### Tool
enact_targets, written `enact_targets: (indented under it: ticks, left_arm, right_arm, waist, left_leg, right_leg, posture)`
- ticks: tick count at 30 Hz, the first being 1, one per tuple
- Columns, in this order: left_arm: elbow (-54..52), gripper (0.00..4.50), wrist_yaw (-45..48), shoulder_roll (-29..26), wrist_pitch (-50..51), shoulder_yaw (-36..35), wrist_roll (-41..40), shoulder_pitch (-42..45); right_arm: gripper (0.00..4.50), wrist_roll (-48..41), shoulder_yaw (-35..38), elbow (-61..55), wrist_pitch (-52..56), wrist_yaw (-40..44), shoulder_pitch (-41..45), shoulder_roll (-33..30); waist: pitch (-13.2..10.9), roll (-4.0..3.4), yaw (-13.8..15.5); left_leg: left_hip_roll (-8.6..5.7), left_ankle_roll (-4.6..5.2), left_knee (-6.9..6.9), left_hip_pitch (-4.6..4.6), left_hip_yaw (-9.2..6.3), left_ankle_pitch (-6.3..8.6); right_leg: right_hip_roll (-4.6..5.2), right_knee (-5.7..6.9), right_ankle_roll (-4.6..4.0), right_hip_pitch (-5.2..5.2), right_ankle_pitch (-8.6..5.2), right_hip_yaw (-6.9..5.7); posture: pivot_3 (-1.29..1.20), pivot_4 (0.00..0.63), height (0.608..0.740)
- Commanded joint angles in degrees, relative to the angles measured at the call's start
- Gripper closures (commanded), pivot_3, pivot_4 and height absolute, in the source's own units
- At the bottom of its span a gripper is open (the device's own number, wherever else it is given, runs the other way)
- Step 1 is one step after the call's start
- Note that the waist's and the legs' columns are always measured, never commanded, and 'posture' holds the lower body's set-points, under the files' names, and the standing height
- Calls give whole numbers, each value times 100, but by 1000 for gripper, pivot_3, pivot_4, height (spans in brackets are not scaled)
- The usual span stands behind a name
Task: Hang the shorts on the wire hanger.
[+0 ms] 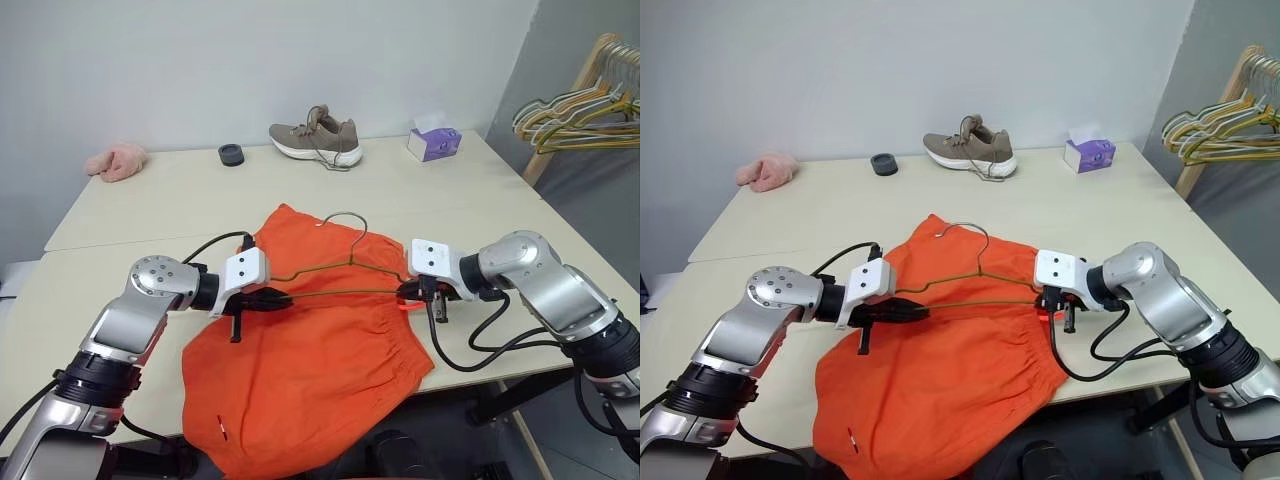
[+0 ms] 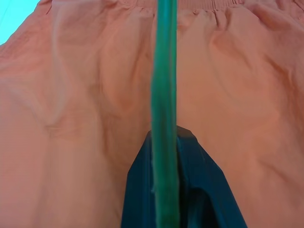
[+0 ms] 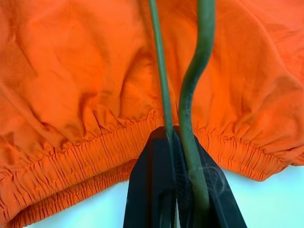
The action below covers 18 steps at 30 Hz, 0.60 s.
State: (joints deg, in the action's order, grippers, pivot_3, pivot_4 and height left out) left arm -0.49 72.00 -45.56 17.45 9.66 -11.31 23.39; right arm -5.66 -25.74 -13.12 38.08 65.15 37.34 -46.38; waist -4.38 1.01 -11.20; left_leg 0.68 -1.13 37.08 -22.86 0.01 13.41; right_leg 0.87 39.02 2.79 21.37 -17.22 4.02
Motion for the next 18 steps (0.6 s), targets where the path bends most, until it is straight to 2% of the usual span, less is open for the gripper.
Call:
enact_targets:
  ticks: [1,2,6,12,18]
  left_arm:
    - [-193,4500,-70,96,154,-204,-257,143]
    - [-203,4500,-33,89,205,-238,-310,137]
    - [-281,3503,16,30,270,-363,-490,59]
    - [-375,1731,-685,374,486,-854,-800,31]
    - [-184,1731,-1386,585,1045,-1528,-1238,379]
  right_arm:
    - [4489,-45,248,-253,-13,-3,-24,-37]
    - [4489,-56,285,-273,-8,-8,-54,-66]
    - [4500,-101,441,-362,16,-20,-208,-166]
    - [4500,-241,832,-686,161,-95,-687,-385]
    - [4500,-532,1385,-1038,558,-265,-1368,-622]
  waist:
    - [0,0,2]
    - [0,0,2]
    - [0,0,-2]
    - [-2,5,46]
    - [-7,12,71]
  left_leg:
    - [0,0,0,0,0,0]
    - [0,0,0,0,0,0]
    - [2,0,-1,0,-3,0]
    - [-4,0,1,0,-2,0]
    - [-2,0,2,0,-7,0]
  right_leg:
    - [0,0,0,0,0,0]
    - [0,0,0,0,0,0]
    - [0,0,0,0,0,0]
    - [7,-1,1,-2,0,1]
    - [6,1,8,-5,-4,1]
  posture:
    - [-180,42,740]
    - [-177,44,740]
    - [-171,47,740]
    - [-164,53,740]
    - [-186,60,740]
